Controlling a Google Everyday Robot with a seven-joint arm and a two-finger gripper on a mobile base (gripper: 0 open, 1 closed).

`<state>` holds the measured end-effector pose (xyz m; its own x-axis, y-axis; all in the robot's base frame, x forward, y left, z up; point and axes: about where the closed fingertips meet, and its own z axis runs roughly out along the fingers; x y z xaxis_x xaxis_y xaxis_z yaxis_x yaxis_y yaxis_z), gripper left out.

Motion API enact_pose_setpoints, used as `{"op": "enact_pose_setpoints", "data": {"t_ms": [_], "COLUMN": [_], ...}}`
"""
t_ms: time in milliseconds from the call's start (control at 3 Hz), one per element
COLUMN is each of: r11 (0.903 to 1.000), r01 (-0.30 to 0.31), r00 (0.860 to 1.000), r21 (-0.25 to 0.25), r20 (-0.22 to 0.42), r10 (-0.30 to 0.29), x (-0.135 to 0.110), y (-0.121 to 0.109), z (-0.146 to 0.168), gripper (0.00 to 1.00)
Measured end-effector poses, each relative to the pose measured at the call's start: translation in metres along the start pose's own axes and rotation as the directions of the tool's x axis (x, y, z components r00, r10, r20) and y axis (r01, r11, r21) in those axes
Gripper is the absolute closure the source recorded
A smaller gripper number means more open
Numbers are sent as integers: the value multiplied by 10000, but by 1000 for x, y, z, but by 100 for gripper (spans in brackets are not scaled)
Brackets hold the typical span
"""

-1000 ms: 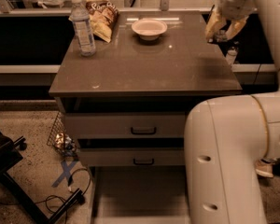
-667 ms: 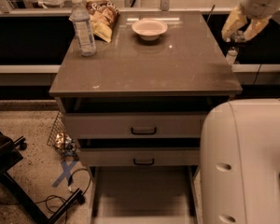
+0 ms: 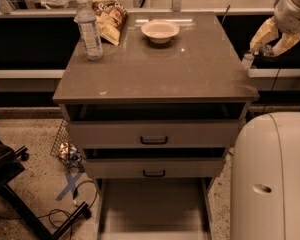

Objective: Place rxbar chocolate into bottom drawer

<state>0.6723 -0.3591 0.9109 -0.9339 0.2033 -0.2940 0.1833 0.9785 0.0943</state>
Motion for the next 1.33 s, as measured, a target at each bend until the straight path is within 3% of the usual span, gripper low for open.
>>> {"op": "enact_pose_setpoints", "data": {"t_ms": [333,667,1000,1333], "r11": [9966,9946,9988,9525], "r01": [781,969,-97,-2192], "r00": [9964,9928,9977,9757], "r21": [280,367,-488,-2112], "r20": [312,664,662,-499], "r10": [-789,-992,129,2135], "x": [4,34,91,176], "y": [16,44,35,8], "z": [-29,-77,-110,-91], "gripper": [100,100,100,100]}}
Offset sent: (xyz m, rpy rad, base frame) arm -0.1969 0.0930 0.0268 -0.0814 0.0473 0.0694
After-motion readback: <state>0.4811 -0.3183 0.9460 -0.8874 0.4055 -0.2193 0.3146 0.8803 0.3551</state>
